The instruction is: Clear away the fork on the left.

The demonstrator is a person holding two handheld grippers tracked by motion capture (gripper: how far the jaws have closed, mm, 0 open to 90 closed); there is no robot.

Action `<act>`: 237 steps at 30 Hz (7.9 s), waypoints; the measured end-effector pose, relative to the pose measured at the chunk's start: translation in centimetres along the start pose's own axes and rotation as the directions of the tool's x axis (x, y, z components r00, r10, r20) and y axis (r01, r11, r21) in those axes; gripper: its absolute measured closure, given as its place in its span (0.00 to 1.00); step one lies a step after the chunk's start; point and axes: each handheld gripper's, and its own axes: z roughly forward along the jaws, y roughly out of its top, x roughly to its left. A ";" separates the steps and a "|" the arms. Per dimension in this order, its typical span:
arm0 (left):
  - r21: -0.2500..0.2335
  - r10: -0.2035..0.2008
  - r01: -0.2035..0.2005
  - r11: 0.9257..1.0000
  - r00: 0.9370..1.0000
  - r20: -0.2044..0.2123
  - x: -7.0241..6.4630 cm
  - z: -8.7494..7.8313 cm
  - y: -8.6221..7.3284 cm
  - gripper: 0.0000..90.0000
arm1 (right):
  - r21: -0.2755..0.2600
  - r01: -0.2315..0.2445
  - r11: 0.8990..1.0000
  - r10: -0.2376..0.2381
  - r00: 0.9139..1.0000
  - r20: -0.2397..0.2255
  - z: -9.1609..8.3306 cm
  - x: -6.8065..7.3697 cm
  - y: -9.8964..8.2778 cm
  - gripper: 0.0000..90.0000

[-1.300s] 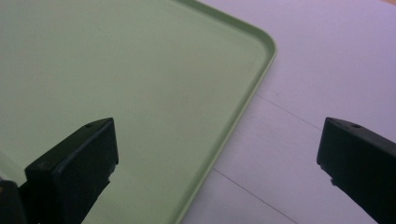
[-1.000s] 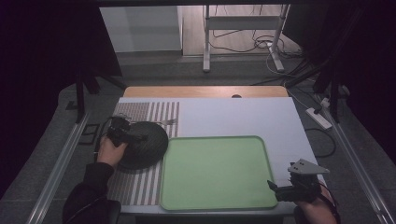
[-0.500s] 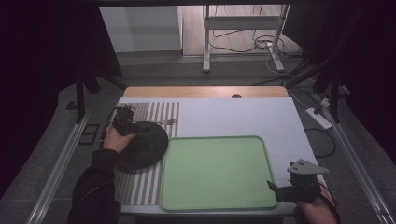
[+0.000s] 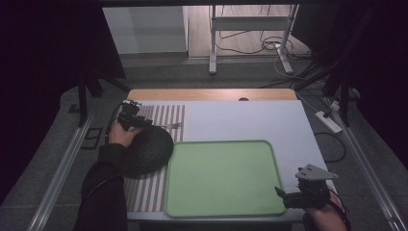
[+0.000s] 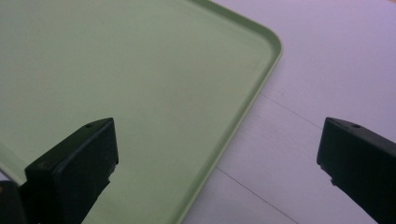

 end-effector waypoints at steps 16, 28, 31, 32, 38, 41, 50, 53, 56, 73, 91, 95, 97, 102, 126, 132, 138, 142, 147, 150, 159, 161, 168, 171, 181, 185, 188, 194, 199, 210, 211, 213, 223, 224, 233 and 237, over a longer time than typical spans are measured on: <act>0.121 -0.052 0.059 0.991 0.997 -0.061 3.2 1.3 -0.6 0.99 | -0.002 0.005 1.000 -0.005 1.000 -0.004 0.0 0.1 -0.1 0.00; 0.186 -0.050 0.052 0.981 0.999 -0.017 3.8 0.1 -1.6 0.99 | 0.002 0.018 1.000 -0.018 1.000 -0.004 0.0 0.2 0.0 0.00; 0.175 -0.059 0.060 0.983 0.998 -0.010 4.1 0.0 -1.7 0.99 | 0.002 0.019 1.000 -0.019 1.000 -0.004 0.0 0.2 0.0 0.00; 0.160 -0.067 0.070 0.985 0.998 -0.021 4.2 -0.1 -1.7 0.98 | 0.002 0.019 1.000 -0.019 1.000 -0.004 0.0 0.2 0.0 0.00; 0.026 -0.137 0.136 0.990 0.991 0.004 4.6 -1.5 -1.3 0.69 | 0.003 0.024 1.000 -0.024 1.000 -0.006 0.0 0.2 0.0 0.00; -0.010 -0.118 0.118 0.993 0.993 0.032 4.0 -1.6 -0.7 0.49 | 0.004 0.026 1.000 -0.026 1.000 -0.006 0.0 0.2 0.0 0.00; 0.050 0.000 0.000 0.999 1.000 0.013 -0.1 1.1 2.0 0.00 | 0.005 0.029 1.000 -0.029 1.000 -0.006 0.0 0.2 0.0 0.00; 0.062 0.021 -0.023 0.998 0.999 0.024 -1.2 1.8 2.7 0.00 | 0.010 0.033 0.999 -0.033 0.999 -0.005 0.0 0.3 0.0 0.00; 0.082 0.038 -0.041 0.996 0.998 0.046 -2.0 2.5 3.2 0.00 | 0.010 0.036 0.999 -0.035 0.999 -0.006 0.1 0.3 0.0 0.00; 0.204 0.123 -0.120 0.972 0.992 0.000 -3.5 5.8 4.0 0.00 | 0.017 0.034 0.999 -0.034 0.999 -0.008 0.0 0.3 0.0 0.00; 0.096 0.116 -0.113 0.989 0.993 -0.030 -1.3 4.0 2.7 0.85 | 0.018 0.035 0.999 -0.035 0.999 -0.006 0.0 0.3 -0.1 0.00; 0.098 0.147 -0.145 0.985 0.989 -0.010 -1.3 3.9 2.6 0.91 | 0.019 0.037 0.999 -0.037 0.999 -0.006 0.0 0.3 -0.1 0.00; 0.101 0.162 -0.161 0.982 0.987 0.004 -1.3 3.9 2.6 0.95 | 0.018 0.037 0.999 -0.037 0.999 -0.006 0.0 0.3 -0.1 0.00; 0.109 0.152 -0.153 0.982 0.988 0.016 0.0 3.3 2.1 0.95 | 0.016 0.037 0.999 -0.037 0.999 -0.006 0.0 0.3 -0.1 0.00; 0.131 0.009 -0.008 0.991 1.000 -0.009 5.7 -2.5 -1.1 0.96 | 0.014 0.039 0.999 -0.039 0.999 -0.005 0.0 0.4 -0.1 0.00; 0.143 0.029 -0.027 0.989 0.999 -0.016 5.0 -4.2 -0.8 0.96 | 0.014 0.039 0.999 -0.039 0.999 -0.007 0.0 0.3 -0.1 0.00; 0.171 0.035 -0.035 0.985 0.999 0.003 3.4 -5.1 -1.1 0.96 | 0.013 0.040 0.999 -0.040 0.999 -0.007 -0.1 0.4 -0.1 0.00; 0.181 0.018 -0.024 0.983 0.999 0.035 2.2 -5.2 -1.8 0.96 | 0.011 0.039 0.999 -0.039 0.999 -0.006 -0.1 0.4 -0.1 0.00; 0.186 0.015 -0.024 0.982 0.999 0.048 0.9 -5.2 -2.3 0.96 | 0.007 0.037 0.999 -0.037 0.999 -0.003 -0.1 0.4 -0.1 0.00; 0.180 0.022 -0.034 0.983 0.998 0.067 -0.7 -5.3 -2.4 0.96 | 0.003 0.030 1.000 -0.030 1.000 -0.008 -0.2 0.3 -0.1 0.00; 0.184 0.071 -0.088 0.979 0.993 0.097 -4.9 -5.1 -2.8 0.96 | -0.001 0.027 1.000 -0.027 1.000 -0.010 -0.2 0.3 -0.1 0.00; 0.185 0.073 -0.091 0.979 0.992 0.100 -5.3 -5.0 -3.0 0.96 | -0.001 0.028 1.000 -0.028 1.000 -0.010 -0.2 0.3 -0.1 0.00; 0.195 0.085 -0.110 0.975 0.988 0.132 -7.6 -4.7 -3.8 0.96 | -0.001 0.030 1.000 -0.030 0.999 -0.011 -0.2 0.3 -0.1 0.00; 0.193 0.100 -0.127 0.973 0.985 0.143 -8.6 -4.8 -4.1 0.95 | -0.001 0.030 1.000 -0.030 0.999 -0.012 -0.2 0.3 -0.1 0.00; 0.184 0.105 -0.137 0.973 0.979 0.174 -11.9 -4.8 -4.5 0.96 | 0.000 0.035 0.999 -0.035 0.999 -0.014 -0.2 0.3 -0.1 0.00; 0.195 0.125 -0.160 0.968 0.975 0.184 -13.3 -4.7 -4.3 0.96 | -0.003 0.035 0.999 -0.035 0.999 -0.014 -0.2 0.3 -0.1 0.00; 0.207 0.155 -0.197 0.958 0.967 0.204 -15.0 -4.5 -4.2 0.96 | -0.003 0.035 0.999 -0.035 0.999 -0.015 -0.2 0.3 -0.1 0.00; 0.222 0.158 -0.215 0.951 0.955 0.250 -17.4 -3.9 -4.0 0.96 | -0.002 0.038 0.999 -0.038 0.999 -0.016 -0.2 0.3 -0.2 0.00; 0.234 0.162 -0.231 0.944 0.947 0.279 -19.1 -3.5 -4.0 0.96 | -0.001 0.039 0.999 -0.039 0.999 -0.017 -0.2 0.3 -0.1 0.00; 0.264 0.170 -0.274 0.925 0.918 0.357 -23.6 -1.6 -4.7 0.95 | 0.000 0.046 0.999 -0.046 0.999 -0.017 -0.2 0.4 -0.1 0.00; 0.264 0.170 -0.274 0.925 0.918 0.357 -23.6 -1.6 -4.7 0.95 | 0.000 0.046 0.999 -0.046 0.999 -0.017 -0.2 0.4 -0.1 0.00; 0.271 0.171 -0.280 0.921 0.916 0.364 -24.1 -1.3 -4.9 0.95 | -0.001 0.047 0.999 -0.047 0.999 -0.016 -0.3 0.4 -0.1 0.00; 0.206 0.233 -0.321 0.925 0.903 0.360 -25.0 -1.2 -5.4 0.80 | -0.003 0.053 0.999 -0.053 0.998 -0.020 -0.3 0.4 -0.2 0.00; 0.171 0.275 -0.354 0.920 0.890 0.364 -25.7 -1.3 -5.3 0.89 | -0.003 0.053 0.999 -0.053 0.998 -0.021 -0.2 0.5 -0.2 0.00; 0.215 0.290 -0.384 0.898 0.884 0.366 -26.0 0.4 -5.2 0.99 | -0.003 0.055 0.999 -0.055 0.998 -0.020 -0.2 0.5 -0.2 0.00; 0.219 0.270 -0.352 0.910 0.904 0.332 -24.8 0.2 -5.2 0.99 | -0.003 0.054 0.999 -0.054 0.998 -0.020 -0.2 0.5 -0.2 0.00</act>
